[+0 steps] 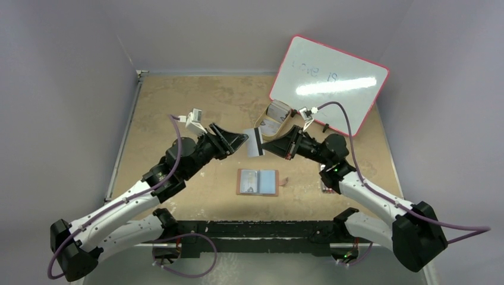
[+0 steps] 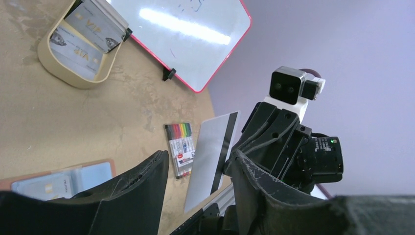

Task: Put the credit cards into the card holder
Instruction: Pick up the credit card from the storage box, then insert the credit card into the card holder.

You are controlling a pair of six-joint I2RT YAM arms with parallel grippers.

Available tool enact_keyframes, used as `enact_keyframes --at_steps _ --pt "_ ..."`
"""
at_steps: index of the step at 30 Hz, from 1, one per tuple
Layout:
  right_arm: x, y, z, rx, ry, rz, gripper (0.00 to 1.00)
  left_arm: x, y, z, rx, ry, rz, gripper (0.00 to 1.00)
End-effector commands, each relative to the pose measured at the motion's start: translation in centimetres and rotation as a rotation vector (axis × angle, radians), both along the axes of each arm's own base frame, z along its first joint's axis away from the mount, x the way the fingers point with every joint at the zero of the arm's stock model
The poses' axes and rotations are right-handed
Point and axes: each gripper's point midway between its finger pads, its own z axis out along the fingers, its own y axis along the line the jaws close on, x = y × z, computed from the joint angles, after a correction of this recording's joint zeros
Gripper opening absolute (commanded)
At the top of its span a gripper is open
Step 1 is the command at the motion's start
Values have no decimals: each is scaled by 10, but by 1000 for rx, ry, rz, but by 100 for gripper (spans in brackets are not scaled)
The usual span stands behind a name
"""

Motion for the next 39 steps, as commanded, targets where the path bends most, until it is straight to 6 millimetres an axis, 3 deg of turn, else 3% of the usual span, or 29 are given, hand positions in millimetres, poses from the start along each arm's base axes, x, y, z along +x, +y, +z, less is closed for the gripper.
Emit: enact_keyframes --at_steps 1,6,9,12,15,18,22,26,31,35,39 --pt "-21 -1 38 130 -92 83 0 -1 -11 27 -61 -72 -42 46" --pt "-23 -2 34 124 -83 89 0 -1 -17 29 -84 -80 -70 23" --pt "-23 -1 29 114 -60 93 0 -3 -15 31 -96 -84 -67 0" --pt "-22 -2 24 94 -50 79 2 -2 -12 26 -79 -73 -49 0" --pt "-13 -5 6 8 12 15 20 -1 -9 16 -58 -53 -39 0" --pt "-5 -12 -17 -61 115 -63 34 3 -4 -8 38 -14 -8 0" --pt "5 -23 -56 -203 212 -151 41 6 -1 -48 162 50 2 0" --pt "18 -37 -92 -364 279 -252 43 2 -15 -78 211 109 -72 0" --pt "19 -45 -129 -477 382 -281 43 -6 -26 -119 248 215 -136 0" --pt "20 -54 -161 -590 442 -309 43 -10 -34 -139 238 269 -170 0" --pt "23 -60 -180 -677 451 -330 43 -15 -43 -157 248 308 -220 0"
